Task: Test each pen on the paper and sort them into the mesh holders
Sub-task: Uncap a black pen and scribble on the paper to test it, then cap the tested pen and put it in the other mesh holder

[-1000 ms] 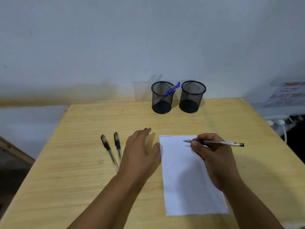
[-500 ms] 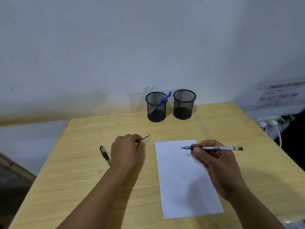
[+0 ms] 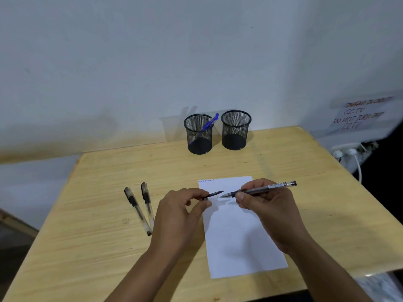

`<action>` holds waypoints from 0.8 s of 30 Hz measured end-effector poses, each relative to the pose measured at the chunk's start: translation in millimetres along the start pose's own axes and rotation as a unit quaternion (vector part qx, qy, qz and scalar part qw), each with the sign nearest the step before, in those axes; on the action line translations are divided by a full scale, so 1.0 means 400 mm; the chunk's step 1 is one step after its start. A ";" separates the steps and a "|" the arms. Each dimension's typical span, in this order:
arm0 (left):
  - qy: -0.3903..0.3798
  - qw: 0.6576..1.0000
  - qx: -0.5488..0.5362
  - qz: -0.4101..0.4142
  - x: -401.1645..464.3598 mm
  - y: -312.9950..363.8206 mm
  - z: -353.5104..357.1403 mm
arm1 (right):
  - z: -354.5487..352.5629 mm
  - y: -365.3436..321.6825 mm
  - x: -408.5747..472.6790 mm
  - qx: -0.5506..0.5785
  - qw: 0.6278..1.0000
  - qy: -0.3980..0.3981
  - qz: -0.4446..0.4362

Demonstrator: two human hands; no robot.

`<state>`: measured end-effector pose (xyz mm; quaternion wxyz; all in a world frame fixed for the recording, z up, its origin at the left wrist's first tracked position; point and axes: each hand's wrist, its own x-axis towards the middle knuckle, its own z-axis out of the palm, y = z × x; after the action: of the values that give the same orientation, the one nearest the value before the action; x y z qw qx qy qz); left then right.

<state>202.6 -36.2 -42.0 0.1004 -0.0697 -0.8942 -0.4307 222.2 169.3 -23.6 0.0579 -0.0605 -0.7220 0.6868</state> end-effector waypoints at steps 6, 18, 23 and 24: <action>-0.016 1.000 0.002 0.023 -0.004 0.012 0.004 | 0.015 0.006 -0.006 -0.001 1.000 -0.018 0.002; -0.045 0.996 -0.076 0.008 0.001 0.024 0.014 | 0.046 0.028 -0.018 0.090 0.996 0.003 0.020; -0.048 0.988 -0.137 -0.052 0.013 0.026 0.031 | 0.073 0.023 0.001 0.168 0.984 0.035 0.053; -0.048 0.987 -0.144 -0.057 0.014 0.027 0.037 | 0.084 0.022 0.006 0.187 0.979 0.044 0.062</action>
<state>197.8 -17.7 -41.4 0.0221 -0.0530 -0.8292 -0.5559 214.2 137.3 -34.0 0.0575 -0.1233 -0.5721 0.8088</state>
